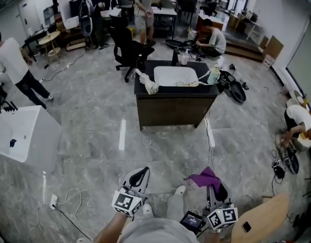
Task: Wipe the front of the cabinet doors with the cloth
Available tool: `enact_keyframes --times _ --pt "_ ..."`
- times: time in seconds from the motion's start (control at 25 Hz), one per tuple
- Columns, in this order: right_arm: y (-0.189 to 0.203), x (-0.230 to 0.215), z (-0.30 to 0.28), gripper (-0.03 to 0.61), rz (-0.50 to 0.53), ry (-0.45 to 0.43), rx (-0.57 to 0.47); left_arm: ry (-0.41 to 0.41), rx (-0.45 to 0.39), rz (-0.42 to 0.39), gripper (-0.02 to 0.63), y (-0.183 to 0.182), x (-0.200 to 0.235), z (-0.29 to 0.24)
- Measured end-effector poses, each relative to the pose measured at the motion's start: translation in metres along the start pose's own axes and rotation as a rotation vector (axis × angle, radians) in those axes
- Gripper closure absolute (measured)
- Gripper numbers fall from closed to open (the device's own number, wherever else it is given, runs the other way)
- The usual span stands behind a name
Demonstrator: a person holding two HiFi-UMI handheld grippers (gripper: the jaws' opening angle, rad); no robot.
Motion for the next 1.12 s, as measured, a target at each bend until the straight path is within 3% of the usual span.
enact_keyframes --times 0.36,0.72,1.12 --pt "-0.018 -0.102 -0.083 0.443 -0.012 -0.05 0.03 -0.07 0.003 0.005 0.607 -0.01 -0.006 -0.097" --pt "-0.047 -0.205 -0.181 0.443 0.029 -0.192 0.056 -0.206 0.005 -0.027 0.607 -0.023 -0.015 -0.204" --pt "-0.033 -0.251 -0.253 0.442 0.024 -0.254 0.134 -0.195 0.036 -0.033 0.607 -0.018 -0.008 -0.282"
Point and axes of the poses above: the fingertips, and each gripper's own axes: z backward along the fingers, x to its left, y out of its underside, the point moved 9 cm from there along z, backward along the fingers
